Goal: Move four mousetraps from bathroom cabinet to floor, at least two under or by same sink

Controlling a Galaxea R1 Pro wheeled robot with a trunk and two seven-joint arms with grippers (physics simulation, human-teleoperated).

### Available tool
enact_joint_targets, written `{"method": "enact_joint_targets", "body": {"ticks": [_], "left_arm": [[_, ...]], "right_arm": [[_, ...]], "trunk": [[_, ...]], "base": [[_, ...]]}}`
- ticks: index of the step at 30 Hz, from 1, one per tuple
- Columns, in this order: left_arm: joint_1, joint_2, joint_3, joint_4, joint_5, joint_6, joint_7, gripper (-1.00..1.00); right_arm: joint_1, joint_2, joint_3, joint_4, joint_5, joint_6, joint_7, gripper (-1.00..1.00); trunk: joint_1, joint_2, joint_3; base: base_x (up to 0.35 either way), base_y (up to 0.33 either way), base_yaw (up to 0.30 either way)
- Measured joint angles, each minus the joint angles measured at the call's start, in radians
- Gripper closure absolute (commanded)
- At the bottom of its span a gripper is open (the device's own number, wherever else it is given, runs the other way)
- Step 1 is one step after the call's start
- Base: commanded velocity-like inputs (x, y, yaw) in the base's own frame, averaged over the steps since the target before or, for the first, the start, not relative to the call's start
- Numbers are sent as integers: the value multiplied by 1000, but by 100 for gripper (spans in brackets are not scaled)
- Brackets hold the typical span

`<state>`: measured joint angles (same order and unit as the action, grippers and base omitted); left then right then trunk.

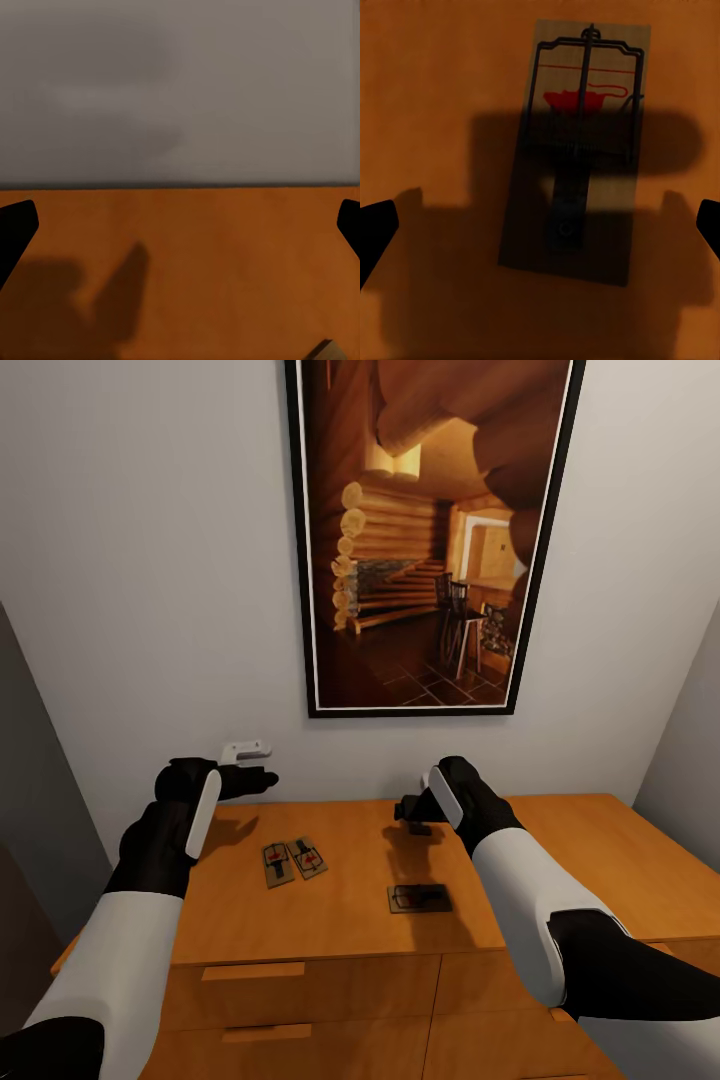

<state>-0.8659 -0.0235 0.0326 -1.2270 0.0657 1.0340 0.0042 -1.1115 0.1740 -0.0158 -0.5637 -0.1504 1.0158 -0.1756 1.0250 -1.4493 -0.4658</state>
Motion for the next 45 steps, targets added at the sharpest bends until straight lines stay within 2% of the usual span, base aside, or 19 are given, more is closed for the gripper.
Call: {"method": "enact_joint_targets", "body": {"ticks": [32, 45], "left_arm": [[0, 0, 0, 4, 1, 0, 0, -100], [0, 0, 0, 4, 1, 0, -1, -100]], "right_arm": [[0, 0, 1, 0, 2, -2, 3, -100], [0, 0, 4, 3, 7, -25, 1, -100]], "trunk": [[0, 0, 0], [0, 0, 0]], "base": [[0, 0, 0], [0, 0, 0]]}}
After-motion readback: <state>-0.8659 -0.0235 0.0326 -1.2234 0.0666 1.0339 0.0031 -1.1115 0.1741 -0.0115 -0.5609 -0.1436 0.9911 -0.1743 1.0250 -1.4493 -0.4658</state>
